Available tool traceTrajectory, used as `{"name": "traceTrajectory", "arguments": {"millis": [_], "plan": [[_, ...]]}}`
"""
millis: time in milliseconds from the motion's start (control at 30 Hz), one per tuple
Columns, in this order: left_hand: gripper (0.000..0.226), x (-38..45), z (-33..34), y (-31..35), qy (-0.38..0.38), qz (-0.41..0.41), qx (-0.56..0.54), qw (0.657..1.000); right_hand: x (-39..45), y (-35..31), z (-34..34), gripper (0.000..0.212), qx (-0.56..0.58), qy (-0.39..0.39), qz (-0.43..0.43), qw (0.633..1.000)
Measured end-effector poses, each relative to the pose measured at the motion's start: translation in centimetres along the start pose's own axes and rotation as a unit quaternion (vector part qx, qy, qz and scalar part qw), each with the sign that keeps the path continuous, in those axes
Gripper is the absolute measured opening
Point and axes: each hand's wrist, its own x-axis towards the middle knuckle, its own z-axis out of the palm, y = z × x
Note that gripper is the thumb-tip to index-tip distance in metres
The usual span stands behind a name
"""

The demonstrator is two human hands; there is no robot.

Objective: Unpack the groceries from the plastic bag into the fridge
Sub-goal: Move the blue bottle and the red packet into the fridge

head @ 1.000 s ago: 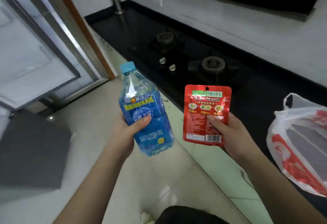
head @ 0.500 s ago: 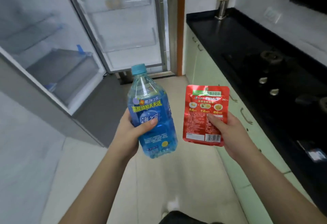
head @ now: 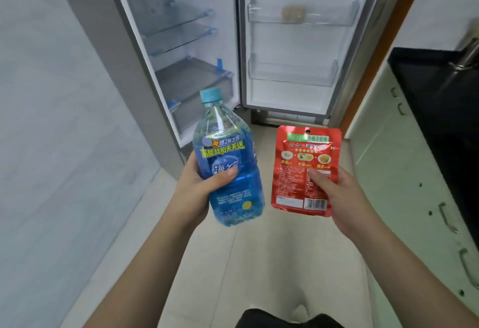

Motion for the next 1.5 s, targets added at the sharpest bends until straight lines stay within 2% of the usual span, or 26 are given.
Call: {"name": "traceTrajectory", "arguments": {"millis": [333, 600, 1000, 1300, 1500], "plan": [[0.072, 9.6, 3.6, -0.3, 0.081, 0.032, 0.002, 0.996, 12.3, -4.1, -0.8, 0.012, 0.011, -0.059, 0.008, 0.998], [0.073, 15.2, 4.4, 0.4, 0.139, 0.049, 0.002, 0.989, 20.7, -6.2, -0.7, 0.015, -0.002, -0.119, 0.035, 0.992], [0.072, 23.5, -3.3, 1.9, 0.174, 0.064, 0.014, 0.983, 30.7, -7.4, 9.2, 0.020, -0.050, -0.195, 0.044, 0.979], [0.073, 32.0, -11.1, 6.5, 0.150, 0.080, 0.025, 0.985, 38.2, -10.7, 17.9, 0.020, -0.087, -0.198, 0.032, 0.976], [0.075, 36.4, -14.3, 9.5, 0.147, 0.102, 0.050, 0.983, 42.7, -11.3, 20.9, 0.022, -0.092, -0.201, 0.044, 0.974]]}}
